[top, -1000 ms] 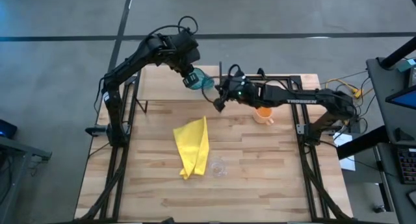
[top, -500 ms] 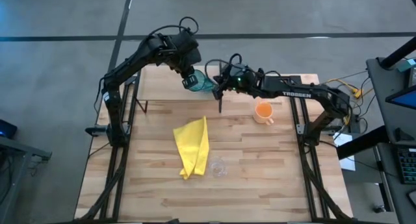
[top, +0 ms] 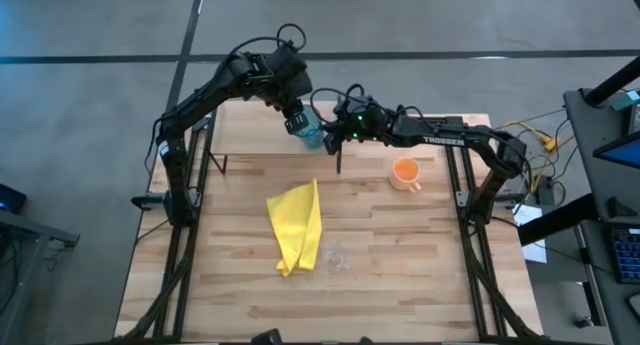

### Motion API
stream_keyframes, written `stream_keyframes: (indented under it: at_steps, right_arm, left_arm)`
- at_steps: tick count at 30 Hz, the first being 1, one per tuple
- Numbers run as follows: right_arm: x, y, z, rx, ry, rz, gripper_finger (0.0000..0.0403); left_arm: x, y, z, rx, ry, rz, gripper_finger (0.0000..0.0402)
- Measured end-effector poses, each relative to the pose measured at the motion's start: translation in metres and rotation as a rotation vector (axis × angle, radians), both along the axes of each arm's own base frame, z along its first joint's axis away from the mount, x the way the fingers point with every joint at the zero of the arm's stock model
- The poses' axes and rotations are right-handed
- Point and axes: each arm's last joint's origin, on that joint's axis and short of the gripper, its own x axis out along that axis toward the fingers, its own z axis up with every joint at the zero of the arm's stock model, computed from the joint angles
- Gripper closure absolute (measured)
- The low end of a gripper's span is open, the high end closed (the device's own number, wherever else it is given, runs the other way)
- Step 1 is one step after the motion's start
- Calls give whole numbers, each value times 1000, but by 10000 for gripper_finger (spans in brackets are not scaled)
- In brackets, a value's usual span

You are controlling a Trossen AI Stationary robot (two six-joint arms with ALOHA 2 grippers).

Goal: Stack small to large cups/mugs on shelf
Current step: Put the blue cup on the shelf

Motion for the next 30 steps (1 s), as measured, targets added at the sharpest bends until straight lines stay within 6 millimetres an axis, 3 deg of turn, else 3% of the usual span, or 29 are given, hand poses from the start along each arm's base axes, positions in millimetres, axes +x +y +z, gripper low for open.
stream_keyframes:
  at_steps: [7, 18, 24, 30]
  right_arm:
    - [-6, 1, 7, -21, 8, -5, 394]
    - [-7, 2, 7, -10, 27, 3, 394]
    - [-13, 4, 7, -15, 84, -36, 394]
    - [-34, 17, 15, 42, 205, -34, 394]
  left_arm:
    - [6, 6, -3, 53, -27, -36, 394]
    - [17, 16, -8, 131, -85, -38, 317]
    - [18, 20, -1, 204, -119, -5, 313]
    - [19, 20, -1, 207, -122, -4, 312]
